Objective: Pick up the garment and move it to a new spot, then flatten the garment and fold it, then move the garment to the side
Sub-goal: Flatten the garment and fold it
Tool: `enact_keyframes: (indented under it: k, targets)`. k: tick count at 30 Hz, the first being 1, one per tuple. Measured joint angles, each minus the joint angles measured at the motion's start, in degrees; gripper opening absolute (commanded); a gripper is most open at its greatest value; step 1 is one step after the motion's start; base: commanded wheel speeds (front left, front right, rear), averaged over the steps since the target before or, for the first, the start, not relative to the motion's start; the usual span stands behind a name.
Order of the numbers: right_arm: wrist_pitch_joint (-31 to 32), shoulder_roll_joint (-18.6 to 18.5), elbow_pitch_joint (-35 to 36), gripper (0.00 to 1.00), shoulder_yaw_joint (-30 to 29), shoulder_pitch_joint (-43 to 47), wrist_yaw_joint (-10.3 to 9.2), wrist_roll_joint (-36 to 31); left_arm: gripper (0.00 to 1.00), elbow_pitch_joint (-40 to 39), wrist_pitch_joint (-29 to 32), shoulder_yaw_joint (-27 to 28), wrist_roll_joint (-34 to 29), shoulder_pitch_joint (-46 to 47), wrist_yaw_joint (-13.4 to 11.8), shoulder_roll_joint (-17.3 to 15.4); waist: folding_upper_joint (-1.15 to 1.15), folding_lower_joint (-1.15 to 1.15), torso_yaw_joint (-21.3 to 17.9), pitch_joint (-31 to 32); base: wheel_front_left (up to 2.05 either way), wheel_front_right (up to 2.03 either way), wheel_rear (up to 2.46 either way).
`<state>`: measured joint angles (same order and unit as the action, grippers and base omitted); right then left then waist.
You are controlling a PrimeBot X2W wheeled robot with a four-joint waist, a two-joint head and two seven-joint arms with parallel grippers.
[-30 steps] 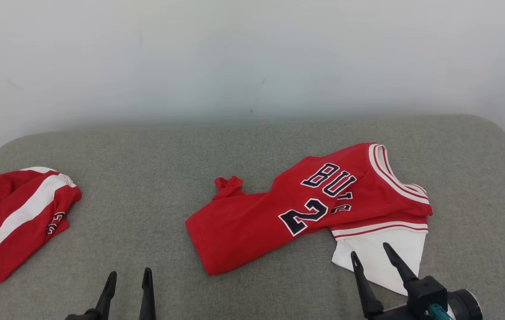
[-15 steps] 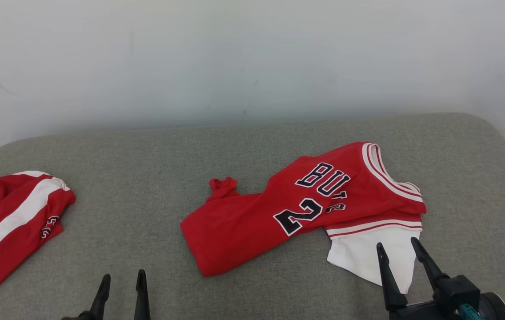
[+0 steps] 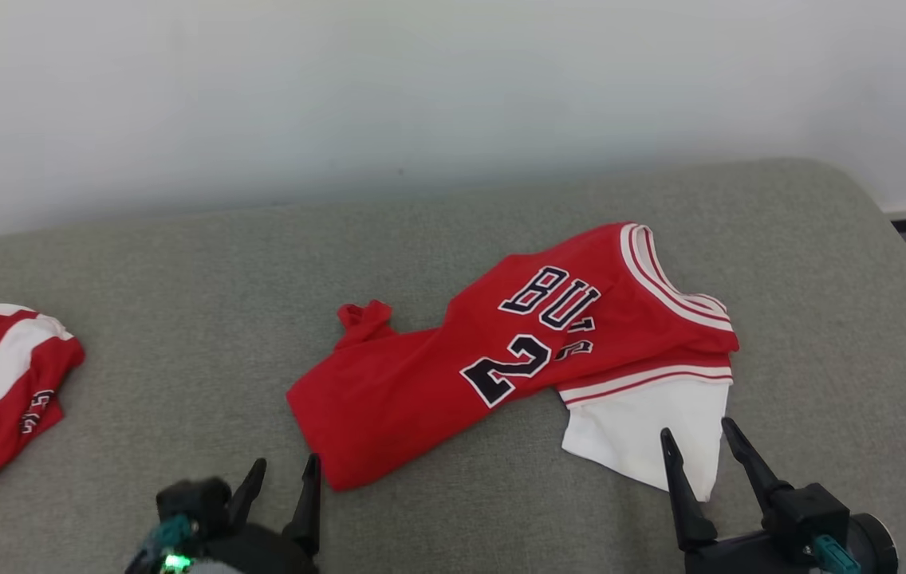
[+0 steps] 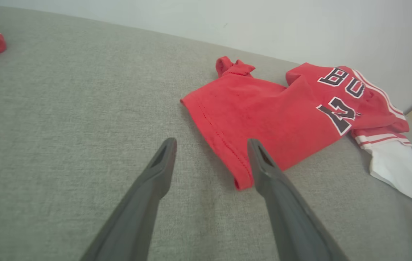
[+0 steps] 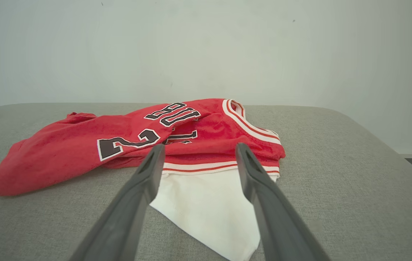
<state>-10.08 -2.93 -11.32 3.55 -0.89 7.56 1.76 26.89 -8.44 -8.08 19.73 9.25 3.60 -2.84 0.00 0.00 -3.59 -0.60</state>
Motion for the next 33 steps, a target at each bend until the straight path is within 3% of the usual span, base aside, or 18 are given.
enact_keyframes:
  k: [7, 11, 15, 20, 21, 22, 23, 24, 25, 33]
  targets:
    - [-0.35, 0.01, -0.44, 1.0, 1.94, -1.91, 0.0, 1.02, 1.0, 7.48, 5.01, -1.02, 4.11, 8.45, -0.63, 0.0, 0.0, 0.01, -2.92, -3.17, 0.0, 0.0, 0.0]
    - [-0.89, 0.01, -1.04, 1.0, 2.19, -2.8, 0.0, 1.53, 1.0, 10.87, 6.71, -0.55, 5.27, 10.48, -2.21, -0.02, 0.01, 0.01, -4.66, -4.66, 0.0, 0.0, 0.0]
    - [-1.37, 0.01, -1.68, 1.0, 2.18, -2.83, 0.0, 1.81, 1.0, 12.55, 6.05, -0.44, 5.01, 11.37, -4.16, -0.04, 0.0, 0.01, -6.14, -5.49, 0.0, 0.0, 0.0]
    - [-1.81, 0.01, -2.47, 1.0, 2.07, -2.83, 0.0, 2.12, 0.98, 13.51, 4.7, -0.86, 5.01, 11.53, -3.57, -0.09, 0.0, 0.01, -6.79, -5.31, 0.0, 0.0, 0.0]
    - [-1.85, 0.01, -2.6, 1.0, 2.12, -2.83, 0.0, 2.13, 0.79, 13.78, 4.39, -0.96, 5.01, 11.51, -3.54, -0.08, 0.0, 0.01, -6.82, -5.14, 0.0, 0.0, 0.0]
    - [-1.86, 0.01, -2.72, 1.0, 2.14, -2.83, 0.0, 2.18, 0.68, 14.03, 4.36, -1.11, 5.03, 11.5, -3.32, -0.08, 0.0, 0.01, -6.85, -4.96, 0.0, 0.0, 0.0]
    - [-1.86, 0.01, -2.82, 1.0, 2.2, -2.83, 0.0, 2.18, 0.47, 14.17, 4.01, -1.3, 5.1, 11.5, -2.99, -0.08, 0.0, 0.01, -6.88, -4.79, 0.0, 0.0, 0.0]
    - [-1.86, 0.01, -2.9, 1.0, 2.26, -2.83, 0.0, 2.18, 0.17, 14.29, 3.81, -1.45, 5.17, 11.5, -2.61, -0.04, 0.0, 0.01, -6.91, -4.63, 0.0, 0.0, 0.0]
    - [-1.86, 0.01, -2.93, 1.0, 2.34, -2.84, 0.0, 2.18, 0.0, 14.48, 3.68, -1.62, 5.17, 11.51, -2.49, -0.04, 0.0, 0.01, -6.94, -4.48, 0.0, 0.0, 0.0]
    - [-1.45, 0.01, -2.98, 1.0, 1.98, -2.5, 0.0, 2.15, 0.0, 13.92, -1.44, -2.75, 5.79, 12.11, -0.04, -0.03, 0.0, 0.01, -6.48, -3.03, 0.0, 0.0, 0.0]
